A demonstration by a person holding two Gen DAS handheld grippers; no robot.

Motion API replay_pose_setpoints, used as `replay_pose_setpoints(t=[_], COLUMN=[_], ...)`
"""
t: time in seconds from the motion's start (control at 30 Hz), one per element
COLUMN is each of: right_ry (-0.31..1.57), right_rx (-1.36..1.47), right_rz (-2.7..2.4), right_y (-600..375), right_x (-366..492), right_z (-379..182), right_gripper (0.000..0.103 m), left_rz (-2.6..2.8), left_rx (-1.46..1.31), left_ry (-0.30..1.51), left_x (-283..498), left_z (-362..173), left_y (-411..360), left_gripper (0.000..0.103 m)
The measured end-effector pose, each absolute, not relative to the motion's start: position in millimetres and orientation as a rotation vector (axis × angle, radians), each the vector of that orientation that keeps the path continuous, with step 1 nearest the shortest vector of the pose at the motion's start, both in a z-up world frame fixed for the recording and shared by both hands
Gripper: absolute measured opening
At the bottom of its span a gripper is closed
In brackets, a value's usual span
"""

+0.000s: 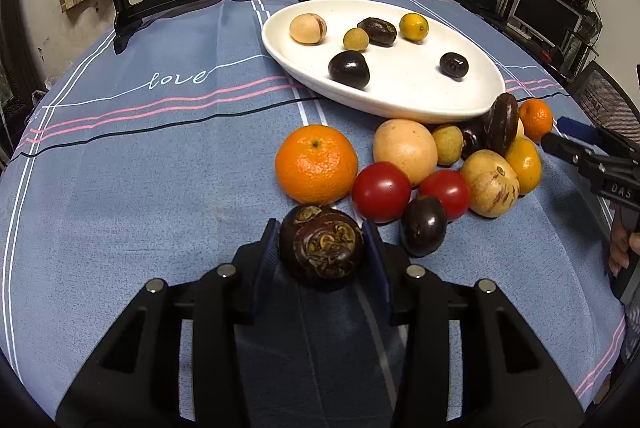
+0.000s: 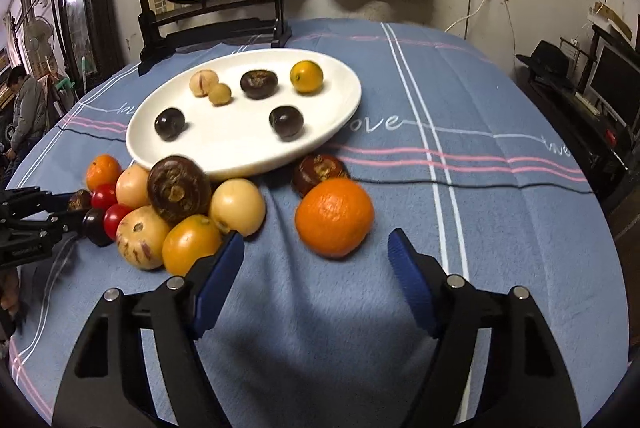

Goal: Organize fruits
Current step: 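Grasp the dark brown patterned fruit with the left tool while the right grasps a mandarin orange, then carry both fruits over the white plate and open both tools to release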

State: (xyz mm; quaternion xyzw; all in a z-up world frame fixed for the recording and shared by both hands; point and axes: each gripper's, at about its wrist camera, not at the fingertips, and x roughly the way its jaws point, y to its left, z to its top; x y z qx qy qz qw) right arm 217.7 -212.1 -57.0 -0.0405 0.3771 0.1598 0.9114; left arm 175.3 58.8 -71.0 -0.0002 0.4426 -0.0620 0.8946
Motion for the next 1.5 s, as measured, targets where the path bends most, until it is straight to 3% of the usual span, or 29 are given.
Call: replay_pose_setpoints(t=[0.33,0.43,0.6,0.83,1.13,1.5], right_ry=[0.811,0.844,0.845,0.848,0.747,0.656], right_rx=[-0.052,-0.027,-0.017,0.014,0.088,0.064], right_rz=[0.342,0.35,0.345,0.352,0.383,0.46], right_y=[-213,-215,-215,-220,-230,-195], right_x=[237,243,245,245,223,260], right_z=[-63,-67,-67,-67,-44,15], right_gripper=[0.073,0.068,0.045,0.044,0.044,0.044], left_rz=[-0.128,-0.126,-0.113,-0.094,0.026,0.013], left_rx=[0.006,0.011,0.04,0.048,0.125,0.11], left_ry=[0.921,0.923,0.926,0.895,0.672,0.601], left_x=[176,176,176,173,147,232], left_z=[-71,-72,-72,-68,-31,17], left_y=[58,57,53,53,45,15], left_gripper=[0.043,0.044,0.044,0.042,0.042,0.042])
